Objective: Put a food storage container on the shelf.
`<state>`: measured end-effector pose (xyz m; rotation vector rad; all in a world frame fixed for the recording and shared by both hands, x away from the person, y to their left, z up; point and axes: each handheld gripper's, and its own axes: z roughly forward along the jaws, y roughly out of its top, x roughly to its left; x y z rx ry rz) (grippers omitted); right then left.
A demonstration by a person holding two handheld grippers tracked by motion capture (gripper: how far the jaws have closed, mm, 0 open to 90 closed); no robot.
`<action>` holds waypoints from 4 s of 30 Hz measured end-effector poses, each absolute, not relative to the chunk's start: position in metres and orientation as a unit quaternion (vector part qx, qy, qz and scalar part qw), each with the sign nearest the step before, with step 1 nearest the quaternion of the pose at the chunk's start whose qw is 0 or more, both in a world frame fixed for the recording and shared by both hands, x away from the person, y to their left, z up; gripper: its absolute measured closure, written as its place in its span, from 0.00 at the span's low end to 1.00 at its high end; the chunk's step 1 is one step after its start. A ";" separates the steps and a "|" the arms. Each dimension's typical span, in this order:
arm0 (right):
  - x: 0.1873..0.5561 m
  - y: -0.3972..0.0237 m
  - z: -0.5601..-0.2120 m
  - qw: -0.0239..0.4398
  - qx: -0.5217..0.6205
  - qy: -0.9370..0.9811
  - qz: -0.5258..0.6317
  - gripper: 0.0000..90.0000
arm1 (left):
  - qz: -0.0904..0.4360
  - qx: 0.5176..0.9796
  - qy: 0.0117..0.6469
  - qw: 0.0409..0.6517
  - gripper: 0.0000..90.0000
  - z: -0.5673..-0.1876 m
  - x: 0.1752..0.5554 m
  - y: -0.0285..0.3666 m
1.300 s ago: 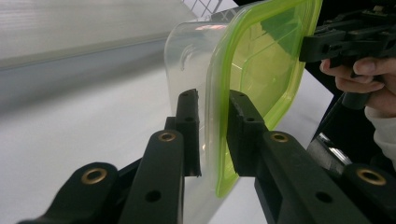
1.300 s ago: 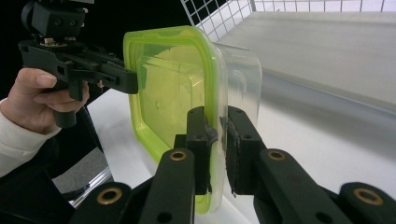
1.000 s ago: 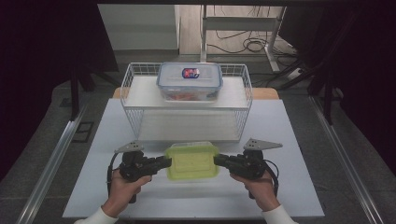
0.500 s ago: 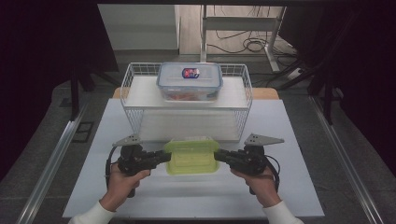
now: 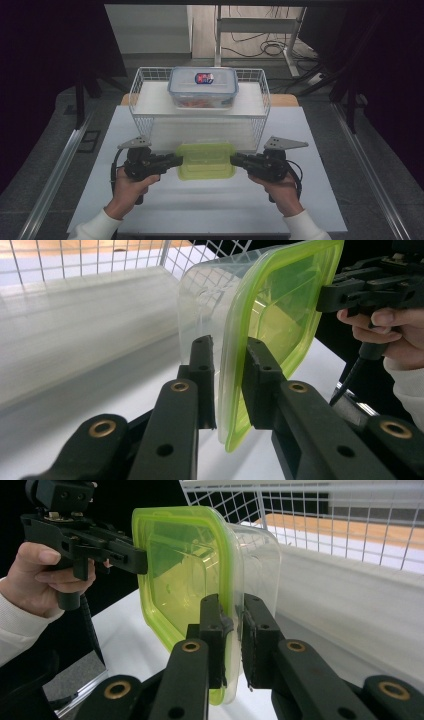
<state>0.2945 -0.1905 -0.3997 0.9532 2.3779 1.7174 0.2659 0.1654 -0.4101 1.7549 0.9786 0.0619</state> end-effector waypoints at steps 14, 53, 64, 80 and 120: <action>0.305 -0.189 -0.377 0.043 0.302 0.768 0.562 0.90 | 0.036 0.740 0.402 0.539 0.86 -0.384 0.280 0.168; 0.344 -0.175 -0.310 0.076 0.291 0.757 0.580 0.90 | 0.080 0.736 0.375 0.557 0.86 -0.303 0.318 0.180; 0.354 -0.172 -0.283 0.084 0.286 0.751 0.589 0.90 | 0.098 0.739 0.364 0.559 0.86 -0.272 0.331 0.183; 0.392 -0.167 -0.252 0.077 0.300 0.745 0.591 0.90 | 0.098 0.729 0.386 0.556 0.87 -0.252 0.369 0.184; 0.471 -0.151 -0.272 0.043 0.392 0.716 0.577 0.78 | 0.032 0.694 0.475 0.540 0.73 -0.264 0.449 0.186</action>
